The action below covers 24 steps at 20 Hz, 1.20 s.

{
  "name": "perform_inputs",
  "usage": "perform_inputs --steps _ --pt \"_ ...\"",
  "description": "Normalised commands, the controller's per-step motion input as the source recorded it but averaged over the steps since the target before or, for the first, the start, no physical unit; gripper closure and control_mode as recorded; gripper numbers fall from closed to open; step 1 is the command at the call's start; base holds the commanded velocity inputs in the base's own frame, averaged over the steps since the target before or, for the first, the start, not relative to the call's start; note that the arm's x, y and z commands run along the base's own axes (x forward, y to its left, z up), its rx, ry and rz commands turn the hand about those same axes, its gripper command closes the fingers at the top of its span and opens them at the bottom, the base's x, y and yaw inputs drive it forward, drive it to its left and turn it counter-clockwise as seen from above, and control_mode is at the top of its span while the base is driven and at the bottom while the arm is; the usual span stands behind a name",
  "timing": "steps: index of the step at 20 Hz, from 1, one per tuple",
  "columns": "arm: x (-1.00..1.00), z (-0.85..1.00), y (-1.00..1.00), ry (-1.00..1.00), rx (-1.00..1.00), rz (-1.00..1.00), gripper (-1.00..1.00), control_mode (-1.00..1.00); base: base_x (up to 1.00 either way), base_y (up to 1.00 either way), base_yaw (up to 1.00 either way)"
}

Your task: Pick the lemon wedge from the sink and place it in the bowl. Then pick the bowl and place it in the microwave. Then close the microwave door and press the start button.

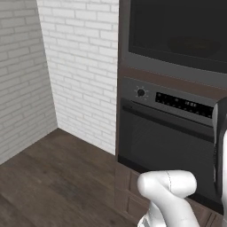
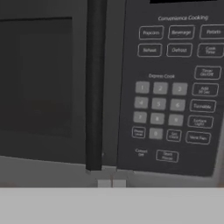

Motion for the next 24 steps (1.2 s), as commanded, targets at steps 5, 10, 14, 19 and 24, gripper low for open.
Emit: perform_inputs --steps 5,10,14,19,24 --pt "-0.01 0.00 -0.06 -0.03 0.06 -0.01 1.00 -1.00 0.00 0.00 0.00" --pt "0.09 -0.09 -0.06 -0.02 0.06 0.00 1.00 -1.00 0.00 0.00 0.00" --pt "0.12 -0.20 -0.18 -0.01 0.00 0.00 1.00 -1.00 0.00 0.00 0.00" --pt "0.00 0.00 -0.24 -0.11 0.00 0.00 1.00 -1.00 0.00 0.00 0.00" --pt "0.01 0.00 -0.36 -0.13 0.00 0.00 1.00 -1.00 0.00 0.00 0.00"
